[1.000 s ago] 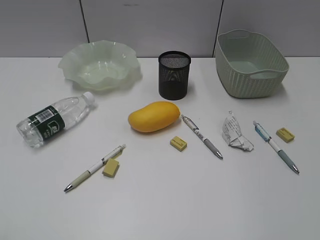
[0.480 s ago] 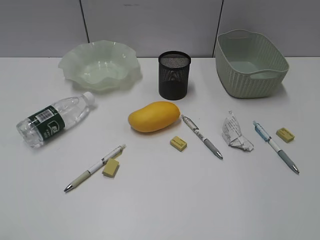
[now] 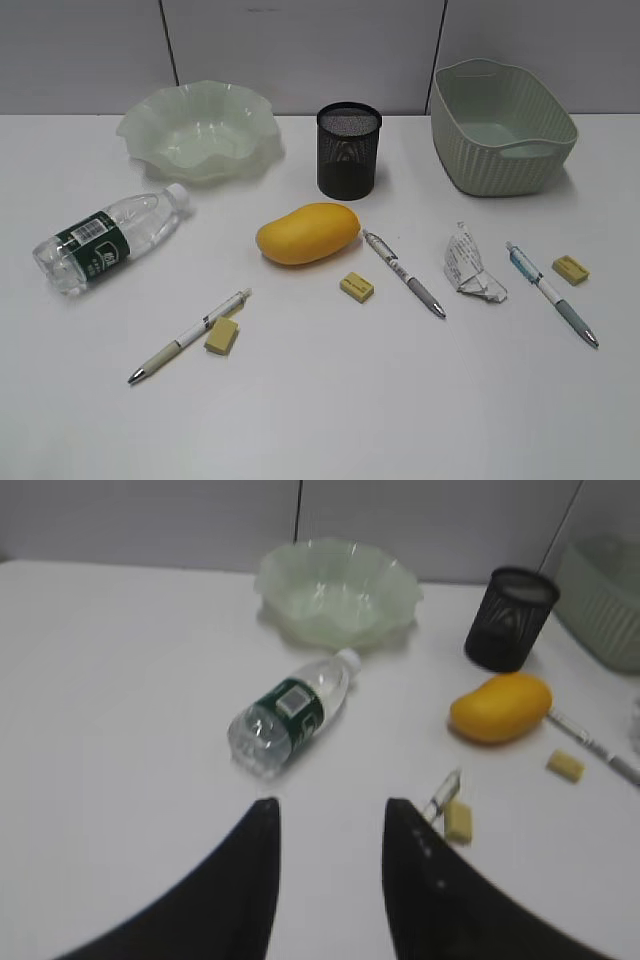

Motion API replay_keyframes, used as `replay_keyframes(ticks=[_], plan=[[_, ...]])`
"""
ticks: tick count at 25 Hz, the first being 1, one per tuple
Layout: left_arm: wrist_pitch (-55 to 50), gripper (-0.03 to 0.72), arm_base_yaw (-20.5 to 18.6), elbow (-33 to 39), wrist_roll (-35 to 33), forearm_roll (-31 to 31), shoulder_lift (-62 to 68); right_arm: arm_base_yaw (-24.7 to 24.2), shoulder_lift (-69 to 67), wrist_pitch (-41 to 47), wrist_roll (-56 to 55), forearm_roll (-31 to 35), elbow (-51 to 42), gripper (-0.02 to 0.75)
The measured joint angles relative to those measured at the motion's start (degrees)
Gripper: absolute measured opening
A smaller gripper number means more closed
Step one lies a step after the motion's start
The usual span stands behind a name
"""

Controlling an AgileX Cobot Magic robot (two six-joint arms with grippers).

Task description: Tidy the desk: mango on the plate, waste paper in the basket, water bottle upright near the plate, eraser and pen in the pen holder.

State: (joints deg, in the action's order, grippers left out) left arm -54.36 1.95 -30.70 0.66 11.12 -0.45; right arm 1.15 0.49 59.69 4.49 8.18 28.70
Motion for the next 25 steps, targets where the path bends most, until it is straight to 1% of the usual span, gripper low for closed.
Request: replay_keyframes(ticks=[3, 5, 7, 9, 11, 14, 16, 19, 21, 23, 25], plan=[[6.5, 0.391, 0.0, -0.1, 0.0, 0.9, 1.6, 0.0, 0.0, 0.0, 0.0, 0.0, 0.0, 0.459], [10.6, 0.478, 0.0, -0.2, 0.0, 1.3, 4.2, 0.0, 0.0, 0.0, 0.0, 0.0, 0.0, 0.459], [14.0, 0.545, 0.0, -0.2, -0.1, 1.9, 7.4, 0.0, 0.0, 0.0, 0.0, 0.0, 0.0, 0.459], [17.9, 0.582, 0.0, -0.2, -1.6, 2.9, 11.7, 0.0, 0.0, 0.0, 0.0, 0.0, 0.0, 0.459], [21.6, 0.593, 0.0, -0.2, -4.6, 4.8, 16.2, 0.0, 0.0, 0.0, 0.0, 0.0, 0.0, 0.459], [26.2, 0.619, 0.0, -0.3, -11.4, 10.9, 23.7, 0.0, 0.0, 0.0, 0.0, 0.0, 0.0, 0.459], [27.1, 0.622, 0.0, -0.9, -16.5, 15.1, 29.3, 0.0, 0.0, 0.0, 0.0, 0.0, 0.0, 0.459], [27.6, 0.616, 0.3, -3.0, -22.3, 19.6, 36.9, 0.0, 0.0, 0.0, 0.0, 0.0, 0.0, 0.459], [28.4, 0.608, 1.8, -4.6, -24.5, 20.4, 41.4, 0.0, 0.0, 0.0, 0.0, 0.0, 0.0, 0.459], [29.4, 0.601, 4.2, -6.5, -25.2, 20.6, 46.1, 0.0, 0.0, 0.0, 0.0, 0.0, 0.0, 0.459], [30.4, 0.596, 7.6, -8.2, -26.2, 20.6, 51.0, 0.0, 0.0, 0.0, 0.0, 0.0, 0.0, 0.459]])
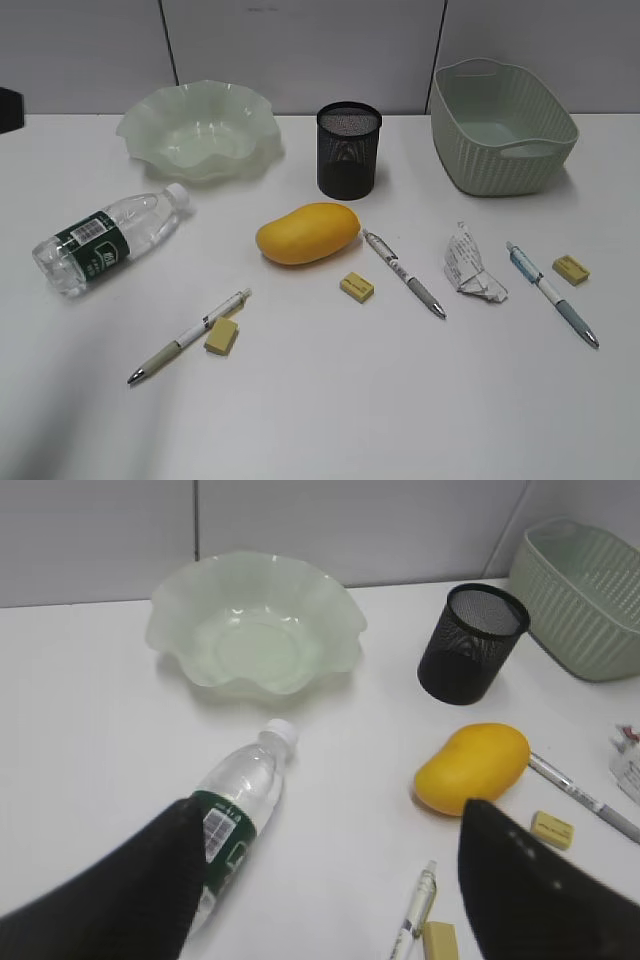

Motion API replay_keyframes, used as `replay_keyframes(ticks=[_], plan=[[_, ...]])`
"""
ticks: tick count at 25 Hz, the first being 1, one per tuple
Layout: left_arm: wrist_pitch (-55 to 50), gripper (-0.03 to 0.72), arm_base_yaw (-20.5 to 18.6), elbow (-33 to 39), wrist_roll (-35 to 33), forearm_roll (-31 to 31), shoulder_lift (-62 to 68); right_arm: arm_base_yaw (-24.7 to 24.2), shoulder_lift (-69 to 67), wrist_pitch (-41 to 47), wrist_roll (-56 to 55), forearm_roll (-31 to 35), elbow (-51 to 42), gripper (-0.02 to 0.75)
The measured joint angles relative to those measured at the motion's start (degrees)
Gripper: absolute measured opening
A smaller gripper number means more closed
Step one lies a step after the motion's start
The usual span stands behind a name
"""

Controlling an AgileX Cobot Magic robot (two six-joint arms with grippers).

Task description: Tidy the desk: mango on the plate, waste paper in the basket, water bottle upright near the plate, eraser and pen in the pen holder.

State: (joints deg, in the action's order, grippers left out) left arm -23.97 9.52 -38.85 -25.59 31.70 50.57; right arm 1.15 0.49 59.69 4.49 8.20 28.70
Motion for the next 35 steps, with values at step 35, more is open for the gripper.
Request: replay_keyframes(ticks=[35], plan=[[-24.1, 0.693, 20.8, -48.2, -11.4, -17.8, 61.0, 0.0, 0.0, 0.0, 0.0, 0.0, 0.0, 0.459]])
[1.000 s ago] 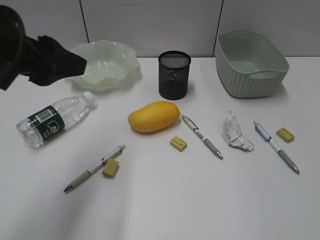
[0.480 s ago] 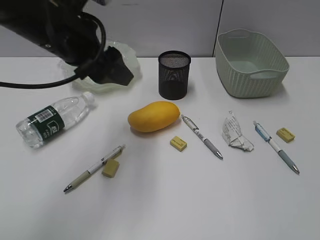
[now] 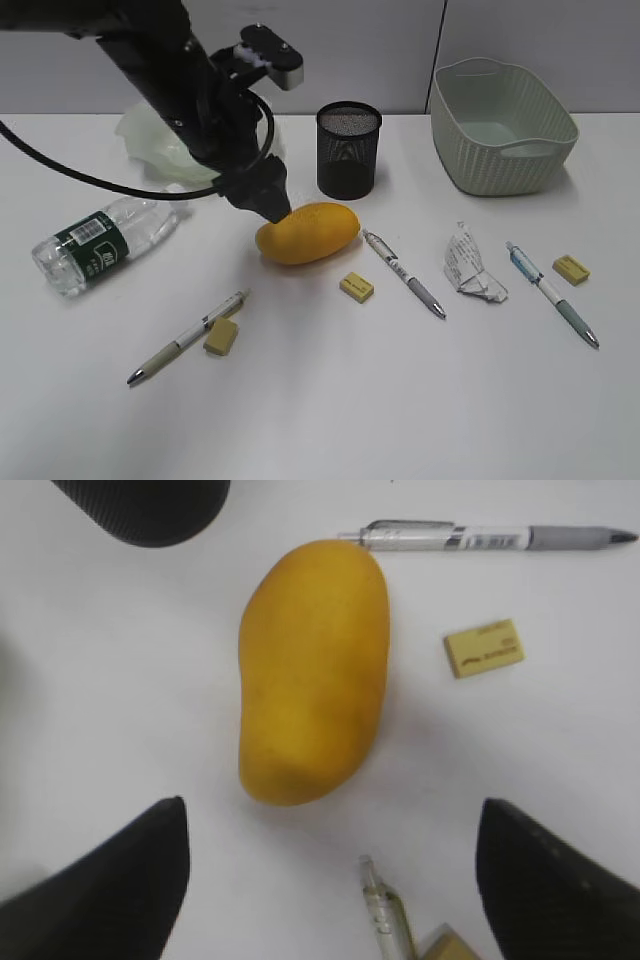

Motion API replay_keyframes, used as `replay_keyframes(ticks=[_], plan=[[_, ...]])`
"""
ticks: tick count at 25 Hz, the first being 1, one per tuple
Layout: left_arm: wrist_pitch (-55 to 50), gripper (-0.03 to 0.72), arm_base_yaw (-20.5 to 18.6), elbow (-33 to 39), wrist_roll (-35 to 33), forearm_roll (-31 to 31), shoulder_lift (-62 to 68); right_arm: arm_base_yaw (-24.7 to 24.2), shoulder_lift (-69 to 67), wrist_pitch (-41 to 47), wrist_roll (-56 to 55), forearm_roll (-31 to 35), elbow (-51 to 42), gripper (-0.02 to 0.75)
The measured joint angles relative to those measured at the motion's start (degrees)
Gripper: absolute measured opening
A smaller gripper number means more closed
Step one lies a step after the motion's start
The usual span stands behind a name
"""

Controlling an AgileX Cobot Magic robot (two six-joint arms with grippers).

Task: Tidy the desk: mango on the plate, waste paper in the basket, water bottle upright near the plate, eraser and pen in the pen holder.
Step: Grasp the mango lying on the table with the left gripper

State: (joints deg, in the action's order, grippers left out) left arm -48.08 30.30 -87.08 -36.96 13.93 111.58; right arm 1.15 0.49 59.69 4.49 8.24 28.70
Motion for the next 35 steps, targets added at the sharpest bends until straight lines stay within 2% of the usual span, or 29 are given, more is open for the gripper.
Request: replay_keyframes(ticks=[9, 19, 27, 30, 33, 35], plan=[[2.4, 0.693, 0.0, -2.4, -1.0, -2.2, 7.6, 0.0, 0.0, 0.0, 0.0, 0.0, 0.0, 0.459], [6.0, 0.694, 1.2, -2.7, -5.0, 1.1, 11.5, 0.0, 0.0, 0.0, 0.0, 0.0, 0.0, 0.459], [9.5, 0.693, 1.9, -2.7, -6.0, -0.1, 15.5, 0.0, 0.0, 0.0, 0.0, 0.0, 0.0, 0.459], [11.5, 0.655, 1.9, -2.7, -6.0, 0.0, 16.0, 0.0, 0.0, 0.0, 0.0, 0.0, 0.0, 0.459], [12.4, 0.560, 1.9, -2.7, -6.0, 0.0, 16.1, 0.0, 0.0, 0.0, 0.0, 0.0, 0.0, 0.459], [12.4, 0.561, 1.9, -2.7, -6.0, 0.3, 16.1, 0.0, 0.0, 0.0, 0.0, 0.0, 0.0, 0.459]])
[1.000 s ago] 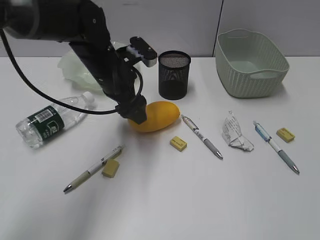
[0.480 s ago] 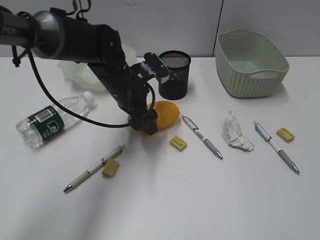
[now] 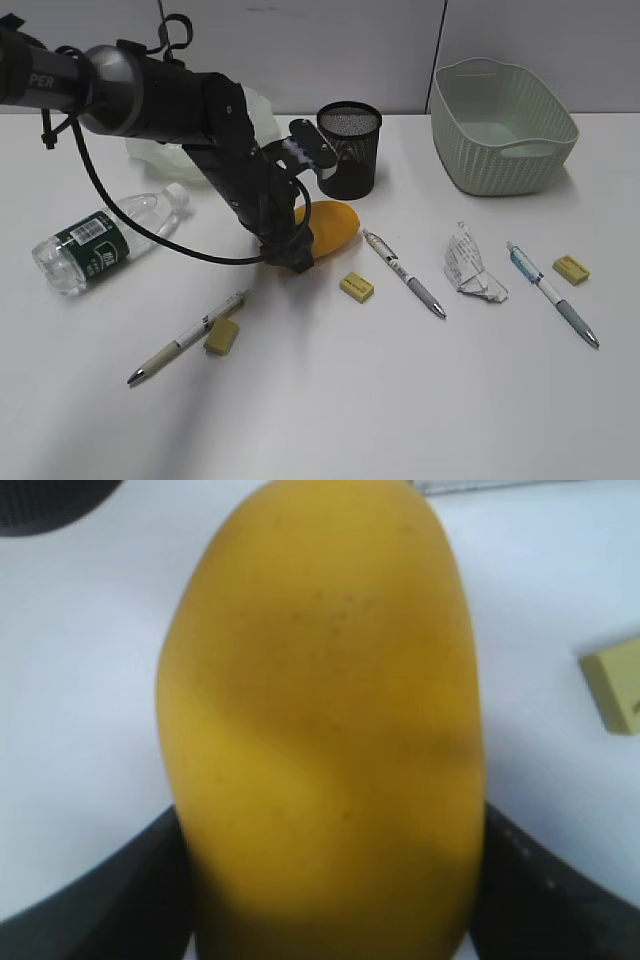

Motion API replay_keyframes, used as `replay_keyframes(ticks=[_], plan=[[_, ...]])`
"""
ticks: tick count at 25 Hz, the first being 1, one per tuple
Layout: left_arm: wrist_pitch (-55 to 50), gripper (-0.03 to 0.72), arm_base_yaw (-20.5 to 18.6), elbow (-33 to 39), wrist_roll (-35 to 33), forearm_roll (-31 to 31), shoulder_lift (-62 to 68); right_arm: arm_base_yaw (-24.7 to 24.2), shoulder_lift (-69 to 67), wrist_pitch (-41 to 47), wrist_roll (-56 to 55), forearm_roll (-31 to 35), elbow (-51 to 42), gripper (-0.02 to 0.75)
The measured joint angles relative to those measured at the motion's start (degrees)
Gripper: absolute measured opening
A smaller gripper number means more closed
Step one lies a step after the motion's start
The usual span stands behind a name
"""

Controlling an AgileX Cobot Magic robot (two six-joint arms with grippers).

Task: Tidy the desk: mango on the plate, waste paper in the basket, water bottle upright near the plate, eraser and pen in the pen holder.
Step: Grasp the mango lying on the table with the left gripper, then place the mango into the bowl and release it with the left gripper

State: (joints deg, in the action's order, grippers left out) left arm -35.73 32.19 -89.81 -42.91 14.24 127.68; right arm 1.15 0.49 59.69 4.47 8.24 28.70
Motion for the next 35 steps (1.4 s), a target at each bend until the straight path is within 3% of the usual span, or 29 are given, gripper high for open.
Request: replay_keyframes(ticks=[11, 19, 26, 35], plan=[[-6.0, 0.561, 0.0, 0.0, 1.4, 1.5, -5.6, 0.0, 0.0, 0.0, 0.0, 0.0, 0.0, 0.459], [-13.4, 0.561, -1.3, 0.0, 7.6, 0.8, -13.5, 0.0, 0.0, 0.0, 0.0, 0.0, 0.0, 0.459], [-21.5, 0.561, -4.5, 0.0, 12.7, -1.0, -19.1, 0.0, 0.0, 0.0, 0.0, 0.0, 0.0, 0.459], [-23.2, 0.561, -10.9, 0.0, 14.3, -1.2, -28.2, 0.0, 0.0, 0.0, 0.0, 0.0, 0.0, 0.459]])
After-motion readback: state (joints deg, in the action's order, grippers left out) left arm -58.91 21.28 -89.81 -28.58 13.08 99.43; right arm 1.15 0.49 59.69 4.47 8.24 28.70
